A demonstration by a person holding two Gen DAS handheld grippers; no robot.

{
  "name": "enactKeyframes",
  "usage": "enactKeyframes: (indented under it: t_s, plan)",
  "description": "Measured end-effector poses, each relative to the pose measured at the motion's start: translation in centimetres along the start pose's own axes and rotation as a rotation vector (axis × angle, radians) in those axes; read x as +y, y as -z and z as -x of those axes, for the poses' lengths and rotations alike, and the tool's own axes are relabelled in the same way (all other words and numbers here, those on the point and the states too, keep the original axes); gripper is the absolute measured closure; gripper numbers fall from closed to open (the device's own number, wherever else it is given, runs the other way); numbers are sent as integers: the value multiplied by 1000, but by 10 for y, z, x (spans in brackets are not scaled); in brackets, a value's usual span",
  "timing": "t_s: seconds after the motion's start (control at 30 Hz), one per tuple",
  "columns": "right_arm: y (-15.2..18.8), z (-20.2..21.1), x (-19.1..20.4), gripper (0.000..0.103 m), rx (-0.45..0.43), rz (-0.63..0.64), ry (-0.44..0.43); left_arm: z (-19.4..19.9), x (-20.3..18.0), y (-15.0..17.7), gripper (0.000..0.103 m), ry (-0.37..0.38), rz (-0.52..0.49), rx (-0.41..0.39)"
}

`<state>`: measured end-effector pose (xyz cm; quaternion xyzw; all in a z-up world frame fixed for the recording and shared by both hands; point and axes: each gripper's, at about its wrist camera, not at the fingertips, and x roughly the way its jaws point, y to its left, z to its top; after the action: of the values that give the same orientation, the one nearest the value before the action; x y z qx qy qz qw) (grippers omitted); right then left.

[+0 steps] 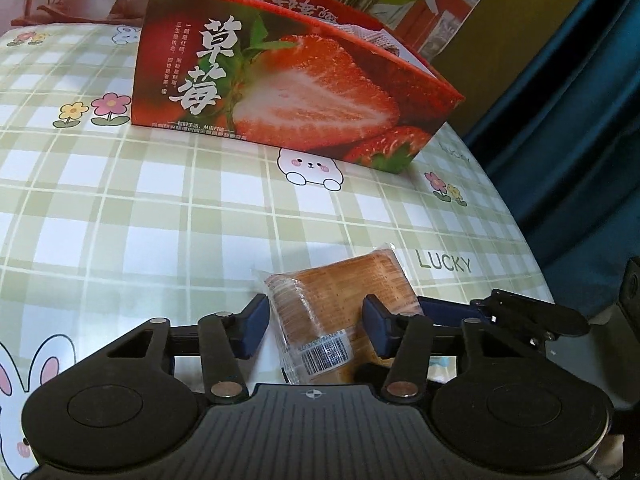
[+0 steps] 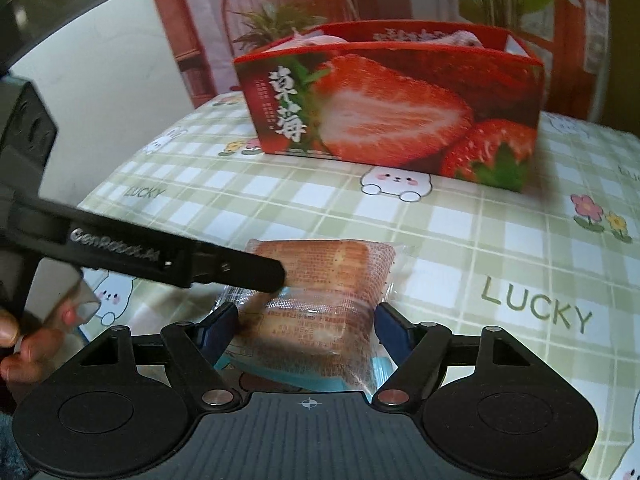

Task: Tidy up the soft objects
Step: 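Lower both tools onto the plastic-wrapped bread cake and close on it, then lift the wrapped bread cake with both tools and release it into the box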

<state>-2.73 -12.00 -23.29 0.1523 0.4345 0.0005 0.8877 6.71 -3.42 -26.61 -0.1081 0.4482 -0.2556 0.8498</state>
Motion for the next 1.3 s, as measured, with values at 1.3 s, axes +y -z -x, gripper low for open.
enactKeyframes:
  t_s: [1.3]
  plan:
    - [6,3,-1,43,-38,26,-28,12,-20,-10,54,38,-145,-38]
